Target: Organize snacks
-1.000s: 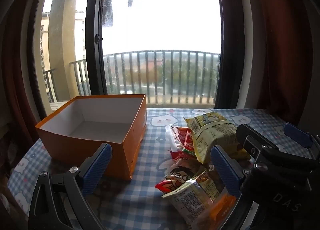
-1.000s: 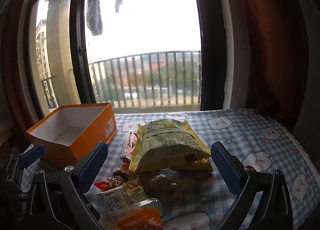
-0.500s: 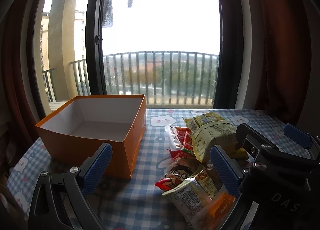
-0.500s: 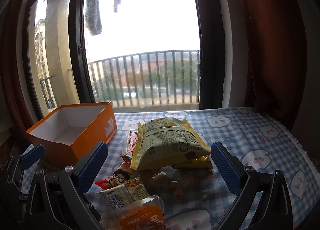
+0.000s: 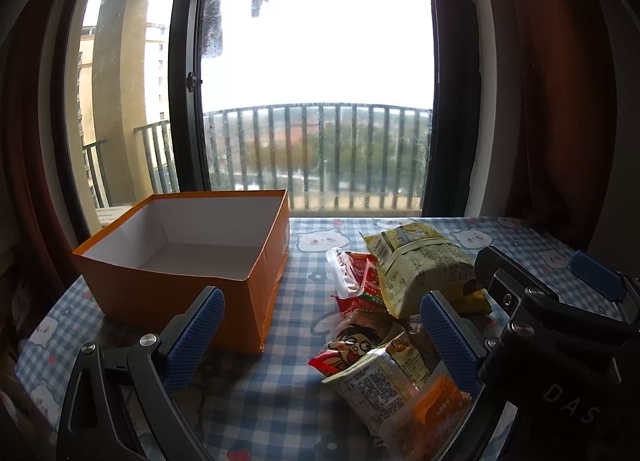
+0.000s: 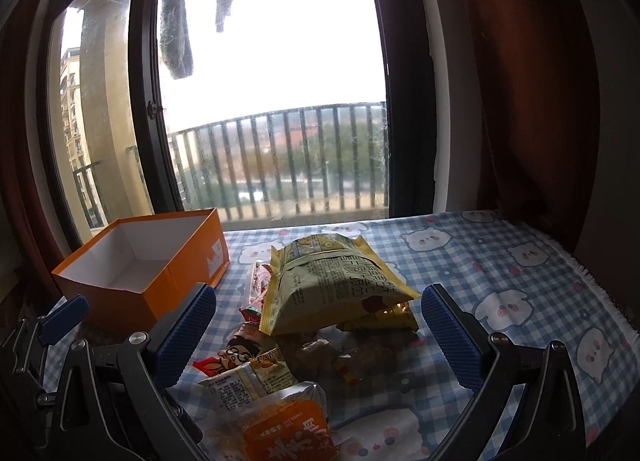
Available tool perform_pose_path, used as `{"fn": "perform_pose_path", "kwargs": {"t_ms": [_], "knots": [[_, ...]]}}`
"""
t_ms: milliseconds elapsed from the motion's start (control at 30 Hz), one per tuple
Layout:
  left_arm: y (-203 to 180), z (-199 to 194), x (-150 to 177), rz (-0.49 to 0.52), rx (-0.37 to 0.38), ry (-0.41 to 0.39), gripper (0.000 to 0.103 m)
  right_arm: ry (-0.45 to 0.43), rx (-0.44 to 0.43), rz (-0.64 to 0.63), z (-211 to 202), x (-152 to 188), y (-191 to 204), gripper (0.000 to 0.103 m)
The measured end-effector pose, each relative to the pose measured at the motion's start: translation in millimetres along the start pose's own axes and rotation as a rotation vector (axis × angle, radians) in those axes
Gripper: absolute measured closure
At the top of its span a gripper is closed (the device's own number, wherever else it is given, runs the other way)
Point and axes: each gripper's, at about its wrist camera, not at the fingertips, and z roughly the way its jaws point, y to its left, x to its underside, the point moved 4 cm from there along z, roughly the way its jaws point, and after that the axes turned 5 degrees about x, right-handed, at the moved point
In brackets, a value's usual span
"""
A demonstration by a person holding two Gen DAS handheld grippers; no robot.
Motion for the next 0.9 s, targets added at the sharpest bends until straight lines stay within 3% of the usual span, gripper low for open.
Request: {"fn": "perform_pose_path", "kwargs": {"t_ms": [900], "knots": [[2.3, 0.3, -7.4, -0.006, 0.008, -0.033, 0.004, -0.034, -0.001, -0.013, -2.1, -7.0, 4.2, 0.000]]}}
